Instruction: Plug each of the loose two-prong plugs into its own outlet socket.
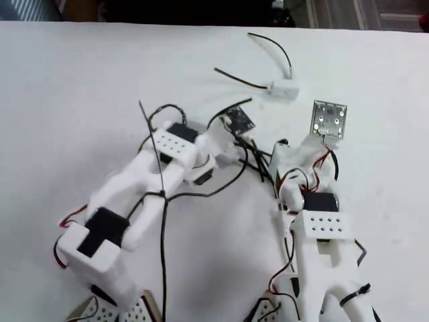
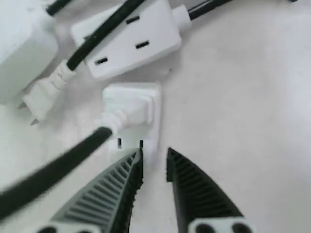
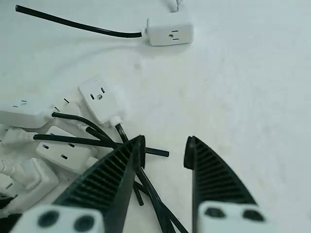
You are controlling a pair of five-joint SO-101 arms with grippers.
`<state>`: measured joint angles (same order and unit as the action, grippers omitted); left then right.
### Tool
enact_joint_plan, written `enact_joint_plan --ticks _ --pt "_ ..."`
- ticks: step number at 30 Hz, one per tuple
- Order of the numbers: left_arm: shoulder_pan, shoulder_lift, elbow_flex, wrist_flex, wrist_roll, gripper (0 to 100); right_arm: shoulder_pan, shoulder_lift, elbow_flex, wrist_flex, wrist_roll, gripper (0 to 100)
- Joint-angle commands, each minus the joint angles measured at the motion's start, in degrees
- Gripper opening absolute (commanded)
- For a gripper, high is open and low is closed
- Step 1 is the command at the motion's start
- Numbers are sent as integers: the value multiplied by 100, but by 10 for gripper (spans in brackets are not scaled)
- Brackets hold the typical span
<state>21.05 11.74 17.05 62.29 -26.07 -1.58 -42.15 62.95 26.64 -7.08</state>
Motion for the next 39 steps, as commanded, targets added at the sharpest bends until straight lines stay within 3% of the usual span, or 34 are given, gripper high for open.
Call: enact_joint_plan --ticks 1,9,26,29,34,39 --pt "-312 -75 -387 316 352 192 57 -136 -44 -75 -35 127" --pt "-620 -4 -422 53 440 259 31 -136 -44 -75 -18 127" --pt "-567 866 -905 -360 448 255 48 -136 -35 -66 0 127" --pt "-567 813 -888 -352 413 204 48 -136 -35 -66 0 127" --pt "-453 813 -862 -334 404 13 48 -136 -35 -66 0 127" --pt "-312 743 -905 -44 413 23 57 -136 -35 -66 0 127"
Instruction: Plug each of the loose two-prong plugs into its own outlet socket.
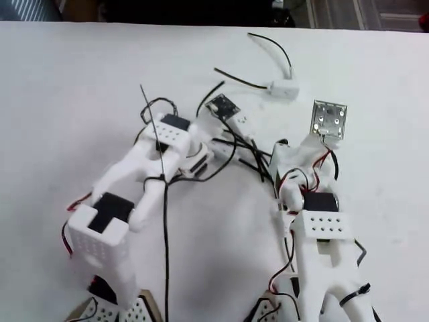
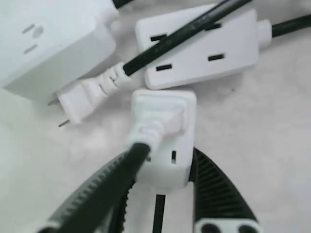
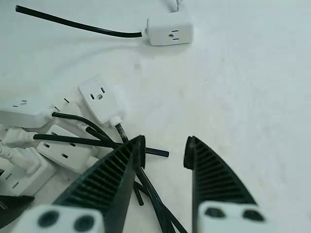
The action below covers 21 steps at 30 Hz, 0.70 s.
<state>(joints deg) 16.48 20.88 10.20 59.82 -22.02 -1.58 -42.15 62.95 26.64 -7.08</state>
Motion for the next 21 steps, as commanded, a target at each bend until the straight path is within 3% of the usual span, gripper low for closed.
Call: enact_joint_plan --ticks 1,11,16,21 --pt "154 -251 -211 246 9 23 57 -136 -35 -66 0 127" --pt "-101 -1727 -202 730 9 23 57 -136 -35 -66 0 127" --pt "-725 -1798 -396 589 9 22 57 -136 -35 -66 0 127" --pt "-1481 -1138 -1433 589 0 22 48 -136 -35 -66 0 127"
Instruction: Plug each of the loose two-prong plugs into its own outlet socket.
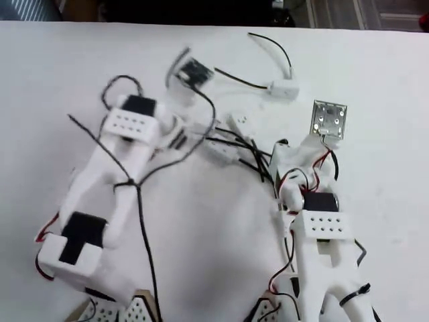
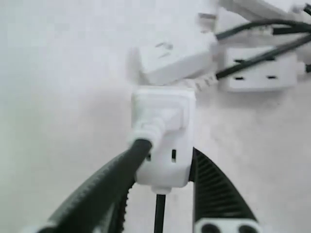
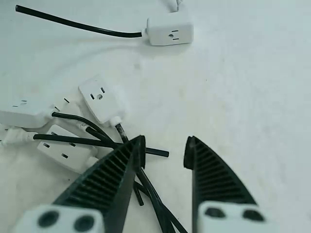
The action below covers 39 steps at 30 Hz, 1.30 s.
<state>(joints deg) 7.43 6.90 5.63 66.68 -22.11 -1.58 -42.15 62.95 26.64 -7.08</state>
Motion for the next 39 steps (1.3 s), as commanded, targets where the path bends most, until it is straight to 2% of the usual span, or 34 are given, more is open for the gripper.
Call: enact_joint_plan --ticks 1,6,11,18,22,25,29,30,39 --pt "-708 479 -1275 -97 9 22 40 -136 -35 -66 0 127" --pt "-1095 1930 -2963 123 9 22 40 -136 -35 -66 9 127" --pt "-1174 3582 -5011 484 -316 22 31 -136 -35 -66 9 127" --pt "-1297 5692 -7956 879 -308 22 22 -136 18 -101 9 127" --pt "-1305 6607 -9160 923 -308 24 22 -136 18 -101 9 127" --pt "-1358 7081 -9793 1046 -308 72 22 -136 18 -101 9 127" --pt "-1367 7240 -10136 1574 -193 290 22 -136 18 -101 9 127" --pt "-1367 7178 -10119 1653 -70 316 22 -136 18 -101 9 127" --pt "-1490 6563 -10119 2259 -114 323 22 -136 18 -92 9 127"
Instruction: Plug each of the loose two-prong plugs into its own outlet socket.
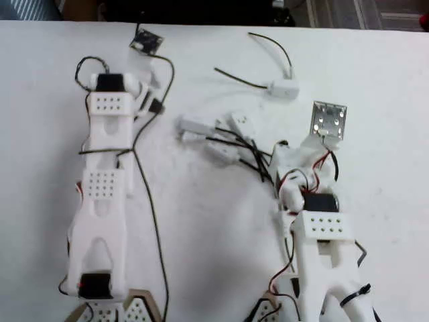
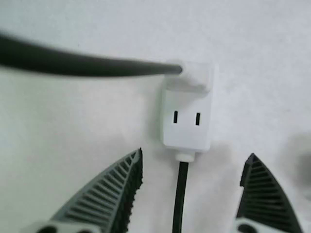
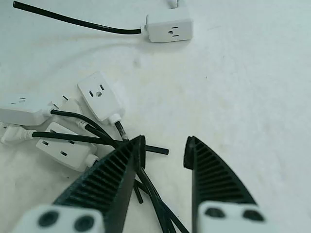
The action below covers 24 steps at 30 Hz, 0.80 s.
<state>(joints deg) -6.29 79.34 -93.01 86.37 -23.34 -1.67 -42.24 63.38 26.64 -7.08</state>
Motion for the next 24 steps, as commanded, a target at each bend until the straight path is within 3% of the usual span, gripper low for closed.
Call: enact_joint_plan --ticks 1,11,24 --pt "-145 -778 -255 378 9 323 31 -127 -26 -92 9 127" --pt "-330 -1930 -264 1538 9 324 31 -127 -26 -84 9 127" --pt "-470 -3248 -202 1626 255 298 22 -127 -26 -75 18 127"
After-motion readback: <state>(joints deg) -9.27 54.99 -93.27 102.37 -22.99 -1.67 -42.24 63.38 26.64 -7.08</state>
